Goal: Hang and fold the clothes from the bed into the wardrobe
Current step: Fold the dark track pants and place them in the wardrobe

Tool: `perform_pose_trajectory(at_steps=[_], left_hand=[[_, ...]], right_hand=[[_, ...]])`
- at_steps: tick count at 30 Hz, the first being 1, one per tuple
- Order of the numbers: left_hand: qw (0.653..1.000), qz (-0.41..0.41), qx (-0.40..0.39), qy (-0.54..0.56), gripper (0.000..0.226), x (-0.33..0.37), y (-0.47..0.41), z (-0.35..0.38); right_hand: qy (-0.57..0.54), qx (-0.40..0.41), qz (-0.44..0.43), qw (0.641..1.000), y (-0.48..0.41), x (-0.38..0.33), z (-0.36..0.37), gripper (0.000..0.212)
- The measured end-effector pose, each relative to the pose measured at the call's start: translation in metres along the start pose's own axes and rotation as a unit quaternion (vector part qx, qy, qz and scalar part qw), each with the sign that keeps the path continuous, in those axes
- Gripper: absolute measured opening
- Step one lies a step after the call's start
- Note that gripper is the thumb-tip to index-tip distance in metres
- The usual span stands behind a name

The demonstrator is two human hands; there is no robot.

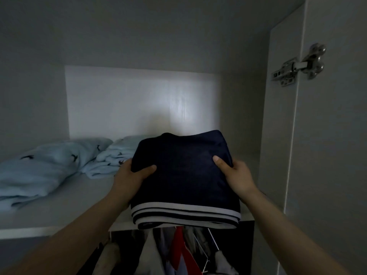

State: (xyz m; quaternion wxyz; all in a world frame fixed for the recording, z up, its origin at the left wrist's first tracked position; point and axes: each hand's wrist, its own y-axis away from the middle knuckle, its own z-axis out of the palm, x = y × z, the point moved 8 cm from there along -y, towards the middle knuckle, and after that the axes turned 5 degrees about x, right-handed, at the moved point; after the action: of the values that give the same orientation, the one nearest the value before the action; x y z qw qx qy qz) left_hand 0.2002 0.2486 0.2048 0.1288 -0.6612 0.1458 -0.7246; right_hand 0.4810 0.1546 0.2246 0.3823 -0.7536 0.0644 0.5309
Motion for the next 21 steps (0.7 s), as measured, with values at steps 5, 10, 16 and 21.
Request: perform_pose_trajectory(at_steps=[5, 10, 16, 21], left_hand=[[0.992, 0.004, -0.030, -0.124, 0.043, -0.027, -0.031, 0.021], [0.971, 0.008, -0.031, -0.239, 0.044, -0.037, -0.053, 0.026], [0.968, 0.072, -0.087, -0.225, 0.062, -0.016, -0.030, 0.029], [0.927, 0.145, -0.220, -0.268, 0.046, -0.001, 0.004, 0.045]], right_hand=[[0.116, 0.009, 0.030, 0.993, -0.023, 0.037, 0.007, 0.035], [0.198, -0.006, 0.108, 0.974, -0.039, 0.056, 0.004, 0.056], [0.202, -0.055, -0.036, 0.977, -0.002, 0.004, 0.009, 0.056], [0.254, -0.152, -0.134, 0.946, 0.045, -0.021, 0.040, 0.059]])
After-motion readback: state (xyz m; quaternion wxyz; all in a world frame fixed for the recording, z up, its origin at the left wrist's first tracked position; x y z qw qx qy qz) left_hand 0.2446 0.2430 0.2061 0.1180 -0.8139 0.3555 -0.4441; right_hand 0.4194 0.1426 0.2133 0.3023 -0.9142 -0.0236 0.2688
